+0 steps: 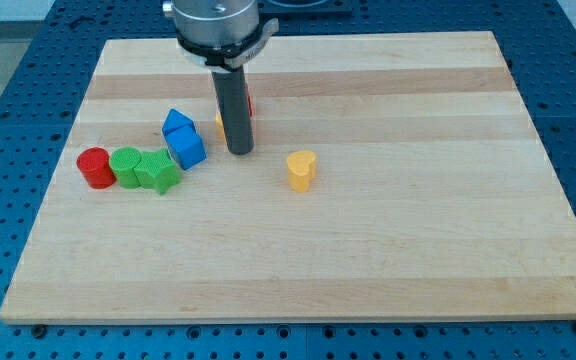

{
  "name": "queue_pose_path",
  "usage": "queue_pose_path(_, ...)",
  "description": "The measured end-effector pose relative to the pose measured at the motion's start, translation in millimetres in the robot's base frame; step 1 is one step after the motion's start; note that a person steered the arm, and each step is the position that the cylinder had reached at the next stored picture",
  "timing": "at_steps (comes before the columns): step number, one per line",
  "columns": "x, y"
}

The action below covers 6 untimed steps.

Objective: Separate the red star and the yellow hexagon

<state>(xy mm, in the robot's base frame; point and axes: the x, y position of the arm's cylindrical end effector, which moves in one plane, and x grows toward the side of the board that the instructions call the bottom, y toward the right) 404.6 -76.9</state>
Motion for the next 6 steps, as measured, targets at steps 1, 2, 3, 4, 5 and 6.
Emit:
queue_pose_path(1,-10.7,0.0)
queue_pose_path(2,-2.7,6.4)
queue_pose_path(3,-5.7,23.7)
queue_pose_path(4,-24.0,31.0)
queue_pose_path(5,-39.7,24.6)
queue_pose_path(6,-45.7,-7.2)
